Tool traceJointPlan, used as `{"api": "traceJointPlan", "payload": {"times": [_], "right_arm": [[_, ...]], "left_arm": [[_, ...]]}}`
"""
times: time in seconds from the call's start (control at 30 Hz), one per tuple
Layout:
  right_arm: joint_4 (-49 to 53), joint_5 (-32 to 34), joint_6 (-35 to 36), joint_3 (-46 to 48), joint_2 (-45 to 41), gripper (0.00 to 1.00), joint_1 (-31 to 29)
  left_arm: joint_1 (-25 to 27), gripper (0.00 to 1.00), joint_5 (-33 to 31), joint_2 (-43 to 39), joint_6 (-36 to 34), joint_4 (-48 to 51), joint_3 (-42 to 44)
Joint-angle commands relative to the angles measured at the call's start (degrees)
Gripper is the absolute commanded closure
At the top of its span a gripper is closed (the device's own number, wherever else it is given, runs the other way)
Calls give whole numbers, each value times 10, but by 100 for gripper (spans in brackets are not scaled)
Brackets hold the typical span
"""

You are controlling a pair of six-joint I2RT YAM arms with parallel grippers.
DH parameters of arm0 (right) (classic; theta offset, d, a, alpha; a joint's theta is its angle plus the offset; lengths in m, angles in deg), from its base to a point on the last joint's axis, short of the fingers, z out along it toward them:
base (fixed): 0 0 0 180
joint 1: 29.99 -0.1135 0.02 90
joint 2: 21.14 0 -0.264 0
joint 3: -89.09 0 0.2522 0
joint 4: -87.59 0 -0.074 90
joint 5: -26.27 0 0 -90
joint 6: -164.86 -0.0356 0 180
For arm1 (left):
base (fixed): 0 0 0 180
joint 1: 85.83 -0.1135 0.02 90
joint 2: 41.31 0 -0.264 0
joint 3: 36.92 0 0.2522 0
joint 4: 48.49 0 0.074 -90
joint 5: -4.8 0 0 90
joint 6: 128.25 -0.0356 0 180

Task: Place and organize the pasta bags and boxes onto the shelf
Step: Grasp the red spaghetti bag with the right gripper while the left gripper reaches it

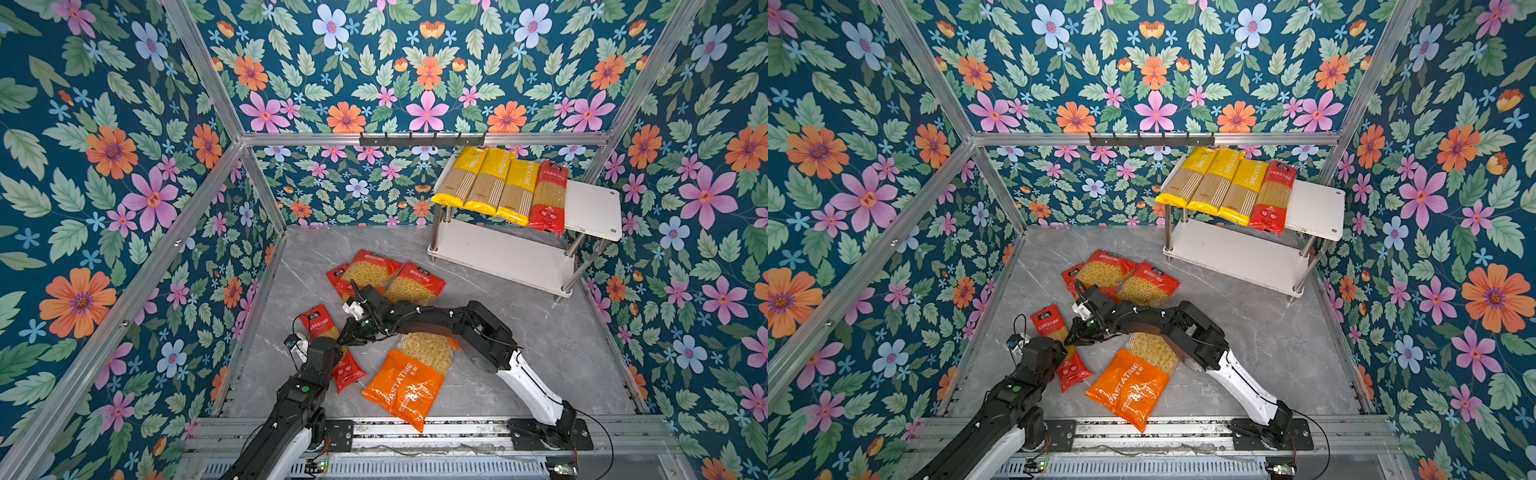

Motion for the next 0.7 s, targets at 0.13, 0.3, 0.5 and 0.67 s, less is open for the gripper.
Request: {"api": "traceJointPlan", "payload": {"times": [0.13,0.3,0.5,0.67], "right_arm": [[-191,-27,-57,72,-58,92,15],[-294,-46,-84,145,-116,95,34],[-340,-63,-84,235,-202,97,61],[-347,-30,-69,348,-300,98,95]], "left_arm": [[1,51,-8,-6,-43,46,-96],[0,48,-33,-12,-80,77,-179],[0,47,-37,14,-131,68,-235],[1,46,13,40,-141,6,-233]]}}
